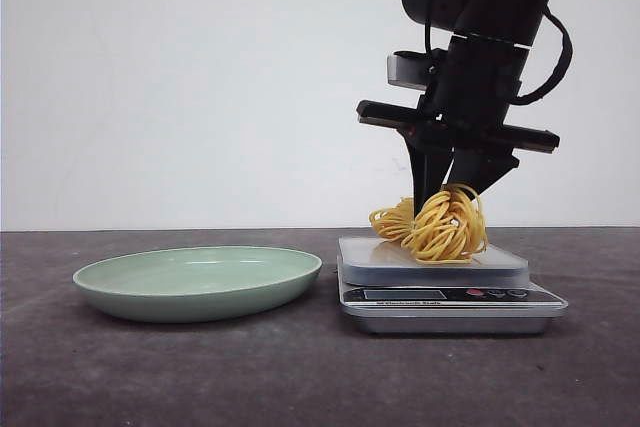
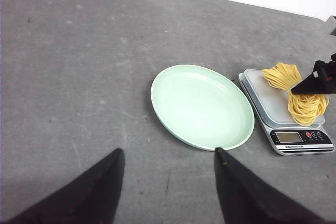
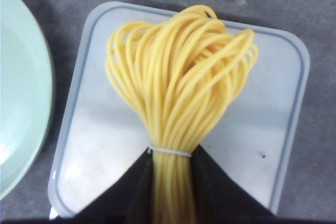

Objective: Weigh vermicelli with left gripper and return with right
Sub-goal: 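Lower the right gripper onto the vermicelli on the scale and grasp, then carry the vermicelli with the right gripper back onto the green plate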

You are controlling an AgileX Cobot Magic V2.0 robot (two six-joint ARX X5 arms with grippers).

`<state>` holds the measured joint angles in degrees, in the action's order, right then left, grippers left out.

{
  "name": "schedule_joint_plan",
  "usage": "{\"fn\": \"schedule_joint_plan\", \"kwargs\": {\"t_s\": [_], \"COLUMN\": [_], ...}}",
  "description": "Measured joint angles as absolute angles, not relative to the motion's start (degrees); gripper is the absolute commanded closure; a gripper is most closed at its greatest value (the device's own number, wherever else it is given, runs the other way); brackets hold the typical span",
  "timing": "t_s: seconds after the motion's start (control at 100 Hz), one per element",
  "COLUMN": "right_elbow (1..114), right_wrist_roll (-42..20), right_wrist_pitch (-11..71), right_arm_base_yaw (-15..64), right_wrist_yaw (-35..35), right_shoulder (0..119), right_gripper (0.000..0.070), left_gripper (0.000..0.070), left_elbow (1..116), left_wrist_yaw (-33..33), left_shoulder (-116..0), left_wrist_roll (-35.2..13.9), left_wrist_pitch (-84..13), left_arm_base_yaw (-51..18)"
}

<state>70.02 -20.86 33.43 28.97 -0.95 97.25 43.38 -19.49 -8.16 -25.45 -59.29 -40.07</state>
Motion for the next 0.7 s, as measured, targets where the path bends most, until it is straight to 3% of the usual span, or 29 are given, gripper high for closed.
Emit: {"fn": "schedule_joint_plan", "kwargs": {"t_s": [0.16,0.38,0.7], "right_elbow": [72.31,79.48,80.01], "right_wrist_roll": [-20.84,-20.91,-24.62], "right_wrist_pitch": [33.43,28.77,15.99], "right_arm_base_yaw": [30.52,35.48,41.95], "right_wrist_yaw": [-0.6,-6.68,-7.09], "right_shoulder": [92.58,89.45,91.22], "right_gripper": [0.07,0.07,0.07], "left_gripper": [0.0393,0.0393,0.0393], "left_elbow": [43.38,43.38,43.38], "left_wrist_yaw": [-19.49,-19.49,-19.51], "left_shoulder": [-8.16,-8.16,-8.16], "left_wrist_roll": [-25.45,-25.45,-25.45], "left_wrist_pitch": [-59.31,-59.31,-59.29], "left_arm_base_yaw": [-40.07,-40.07,-40.07]}}
